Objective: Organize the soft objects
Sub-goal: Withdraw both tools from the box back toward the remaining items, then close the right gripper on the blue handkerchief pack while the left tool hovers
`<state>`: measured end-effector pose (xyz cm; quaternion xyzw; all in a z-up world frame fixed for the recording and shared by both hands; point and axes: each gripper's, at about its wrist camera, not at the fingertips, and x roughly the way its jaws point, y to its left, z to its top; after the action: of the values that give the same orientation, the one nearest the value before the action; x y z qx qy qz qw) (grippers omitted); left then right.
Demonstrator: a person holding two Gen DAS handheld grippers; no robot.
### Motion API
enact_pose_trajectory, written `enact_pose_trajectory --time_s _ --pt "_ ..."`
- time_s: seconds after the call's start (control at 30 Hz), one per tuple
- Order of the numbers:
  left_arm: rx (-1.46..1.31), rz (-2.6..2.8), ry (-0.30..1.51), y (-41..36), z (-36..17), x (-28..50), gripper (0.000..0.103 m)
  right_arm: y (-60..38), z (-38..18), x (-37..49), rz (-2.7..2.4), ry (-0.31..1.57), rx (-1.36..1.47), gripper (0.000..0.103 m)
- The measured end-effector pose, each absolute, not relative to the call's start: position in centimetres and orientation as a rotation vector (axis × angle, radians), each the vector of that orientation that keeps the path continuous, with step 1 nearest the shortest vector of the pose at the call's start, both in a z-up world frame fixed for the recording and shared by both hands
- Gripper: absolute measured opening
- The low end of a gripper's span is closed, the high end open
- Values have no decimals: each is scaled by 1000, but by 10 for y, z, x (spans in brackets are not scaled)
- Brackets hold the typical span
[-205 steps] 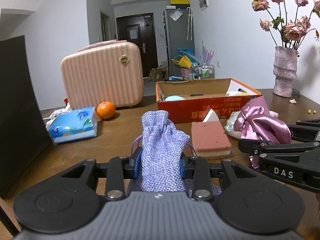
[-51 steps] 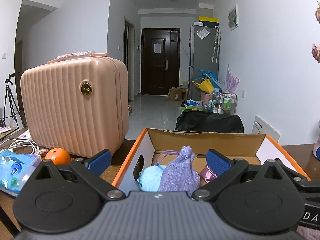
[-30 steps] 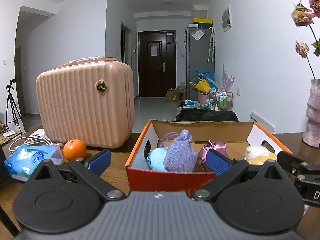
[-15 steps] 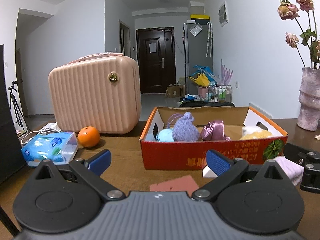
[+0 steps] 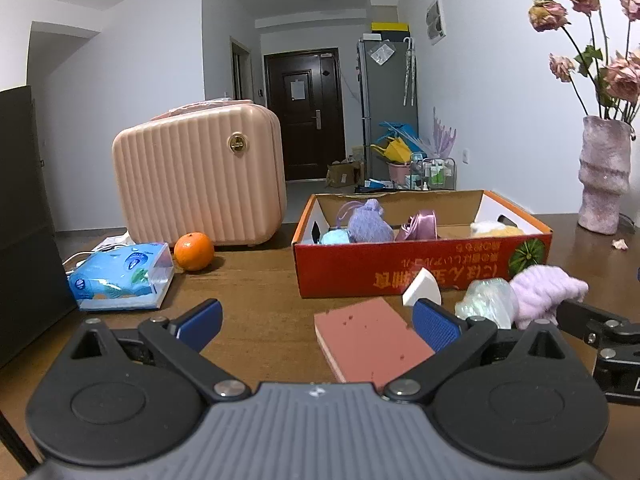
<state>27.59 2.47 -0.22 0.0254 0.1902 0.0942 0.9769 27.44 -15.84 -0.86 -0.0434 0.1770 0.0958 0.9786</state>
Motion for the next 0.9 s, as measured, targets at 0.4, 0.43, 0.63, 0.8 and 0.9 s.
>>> enact_pose_trajectory --time_s 0.4,0.43,0.63,0.8,0.9 --pt "38 168 427 30 -10 243 103 -152 -19 244 200 409 -79 103" --pt "39 166 432 30 -11 240 103 -152 -21 242 200 413 -82 103" --pt "40 169 452 34 -16 229 103 -146 -29 235 205 452 -94 103" --pt "45 178 468 41 -20 221 103 -137 -37 236 211 495 -116 103" --pt "34 185 471 46 -20 219 103 -132 -41 239 214 521 -119 99"
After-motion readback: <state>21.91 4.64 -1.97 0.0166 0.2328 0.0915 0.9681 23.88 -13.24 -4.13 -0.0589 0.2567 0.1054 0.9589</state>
